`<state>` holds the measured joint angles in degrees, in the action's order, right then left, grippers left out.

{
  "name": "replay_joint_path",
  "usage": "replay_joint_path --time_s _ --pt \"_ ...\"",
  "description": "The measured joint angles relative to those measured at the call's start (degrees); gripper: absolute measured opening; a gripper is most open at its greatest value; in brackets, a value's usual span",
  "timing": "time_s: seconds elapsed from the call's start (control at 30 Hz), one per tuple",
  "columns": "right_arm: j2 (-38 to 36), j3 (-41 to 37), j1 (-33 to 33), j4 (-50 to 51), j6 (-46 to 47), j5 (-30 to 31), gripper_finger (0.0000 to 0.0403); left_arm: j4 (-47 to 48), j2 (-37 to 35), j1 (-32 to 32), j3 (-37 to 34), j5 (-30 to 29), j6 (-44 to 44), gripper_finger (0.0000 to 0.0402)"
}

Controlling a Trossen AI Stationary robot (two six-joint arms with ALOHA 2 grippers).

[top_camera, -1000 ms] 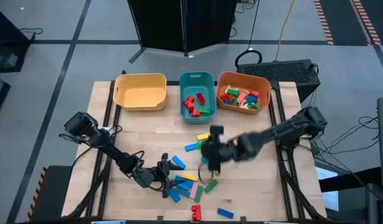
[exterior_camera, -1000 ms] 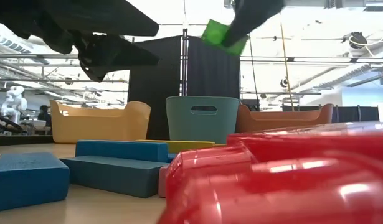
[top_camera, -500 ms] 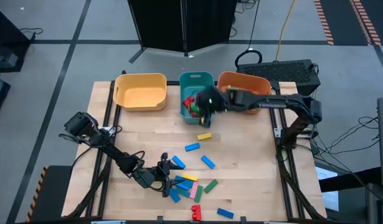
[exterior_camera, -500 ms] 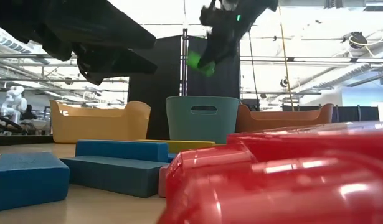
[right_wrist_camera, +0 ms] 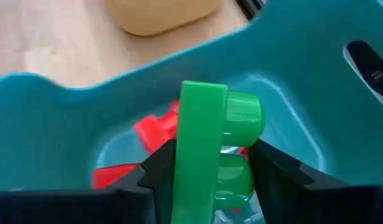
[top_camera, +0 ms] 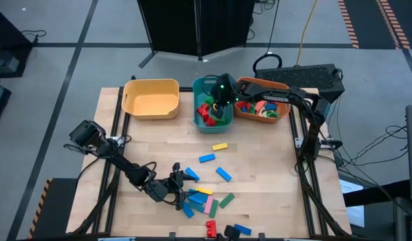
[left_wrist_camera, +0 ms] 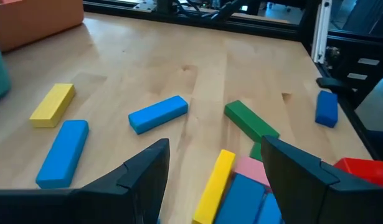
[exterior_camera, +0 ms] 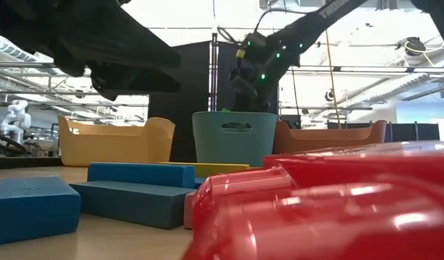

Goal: Sort blocks by size
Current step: Put the green 2 stud game piece into the blue bin, then put the red 2 stud game piece into the blue bin

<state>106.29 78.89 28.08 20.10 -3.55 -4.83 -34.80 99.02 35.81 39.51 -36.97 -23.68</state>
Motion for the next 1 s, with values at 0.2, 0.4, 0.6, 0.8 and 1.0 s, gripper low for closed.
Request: replay_joint_path --time_s 0.2,0.4,0.6,0.8,1.0 --pt "2.5 0.0 2.5 -2.1 -1.0 -2.8 0.0168 1.6 0.0 -1.8 0.0 0.0 0.0 0.0241" --pt "3.2 0.0 3.5 -2.4 -2.5 -4.5 0.018 1.7 0.0 -3.5 0.0 0.0 0.5 0.0241" --pt "3.1 0.0 3.5 -4.0 -3.6 -4.3 0.0208 4.6 0.0 -5.2 0.0 0.5 0.6 0.0241" --pt "2.5 0.0 3.5 -5.1 -3.6 -4.1 0.0247 5.5 0.0 -6.0 0.0 1.7 3.3 0.0241" --pt "-0.9 0.0 2.0 -4.7 -4.8 -3.9 0.0259 5.4 0.0 -5.9 0.0 4.1 4.9 0.0241"
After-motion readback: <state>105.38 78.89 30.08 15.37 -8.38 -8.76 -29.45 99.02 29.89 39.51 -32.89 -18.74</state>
